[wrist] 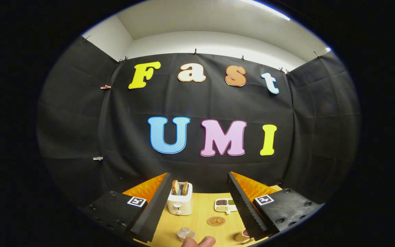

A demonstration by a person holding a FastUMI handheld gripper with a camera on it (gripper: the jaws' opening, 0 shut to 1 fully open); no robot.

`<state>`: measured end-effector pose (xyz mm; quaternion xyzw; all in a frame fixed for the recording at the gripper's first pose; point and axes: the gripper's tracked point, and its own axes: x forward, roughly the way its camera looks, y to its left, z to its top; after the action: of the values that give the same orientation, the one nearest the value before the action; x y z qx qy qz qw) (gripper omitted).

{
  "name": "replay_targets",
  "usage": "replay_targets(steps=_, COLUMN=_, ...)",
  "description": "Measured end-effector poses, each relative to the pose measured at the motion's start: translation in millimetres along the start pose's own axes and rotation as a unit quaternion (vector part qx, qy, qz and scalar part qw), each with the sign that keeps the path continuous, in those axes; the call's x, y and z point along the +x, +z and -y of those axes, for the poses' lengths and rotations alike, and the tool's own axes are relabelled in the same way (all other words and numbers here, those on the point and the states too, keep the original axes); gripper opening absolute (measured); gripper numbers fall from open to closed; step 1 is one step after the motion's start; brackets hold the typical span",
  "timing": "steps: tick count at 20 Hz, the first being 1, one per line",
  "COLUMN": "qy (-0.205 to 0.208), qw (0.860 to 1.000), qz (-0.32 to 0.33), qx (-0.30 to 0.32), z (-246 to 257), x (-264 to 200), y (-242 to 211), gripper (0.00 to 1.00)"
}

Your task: Take the bottle from table, then pour the juice into the cup, finally place the bottle on the coaster

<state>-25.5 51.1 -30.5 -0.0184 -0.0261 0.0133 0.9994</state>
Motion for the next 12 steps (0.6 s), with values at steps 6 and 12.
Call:
replay_targets(steps=6, qy=-0.011, qw=1.000, qz=0.004, qx=-0.003, z=-15.7, x=-12.8, y=-43.7, gripper=0.97)
replay_targets(steps=12, qy=0.016, qw=1.000, qz=-0.001, qx=-0.002, z=-41.7, x=-27.4, y=-96.5, gripper=0.97)
